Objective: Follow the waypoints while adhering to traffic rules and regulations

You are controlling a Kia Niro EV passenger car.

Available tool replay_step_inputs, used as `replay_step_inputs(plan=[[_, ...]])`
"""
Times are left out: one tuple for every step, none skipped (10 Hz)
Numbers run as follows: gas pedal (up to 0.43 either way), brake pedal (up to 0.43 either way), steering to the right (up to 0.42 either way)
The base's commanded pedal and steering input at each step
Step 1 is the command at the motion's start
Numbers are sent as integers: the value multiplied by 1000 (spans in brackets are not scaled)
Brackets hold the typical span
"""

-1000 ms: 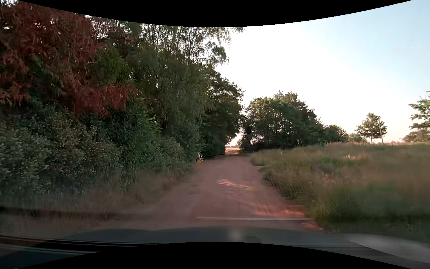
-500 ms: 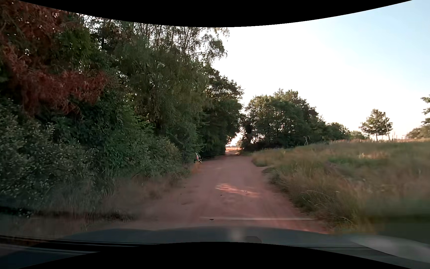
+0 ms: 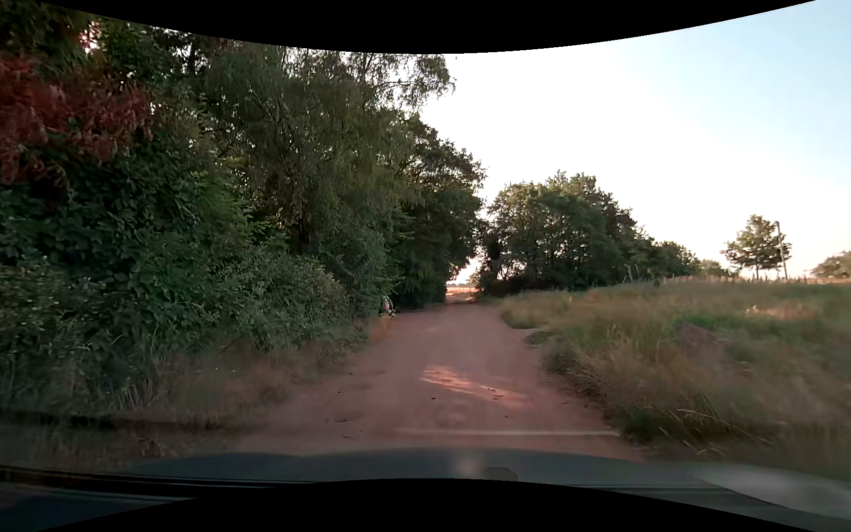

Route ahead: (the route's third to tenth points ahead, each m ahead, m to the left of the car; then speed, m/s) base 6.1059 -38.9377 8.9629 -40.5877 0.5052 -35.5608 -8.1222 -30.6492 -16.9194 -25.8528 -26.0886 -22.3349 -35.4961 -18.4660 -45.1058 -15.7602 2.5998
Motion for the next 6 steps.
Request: replay_step_inputs(plan=[[28, 0, 0], [28, 0, 0], [28, 0, 0], [28, 0, 0], [28, 0, 0], [28, 0, 0]])
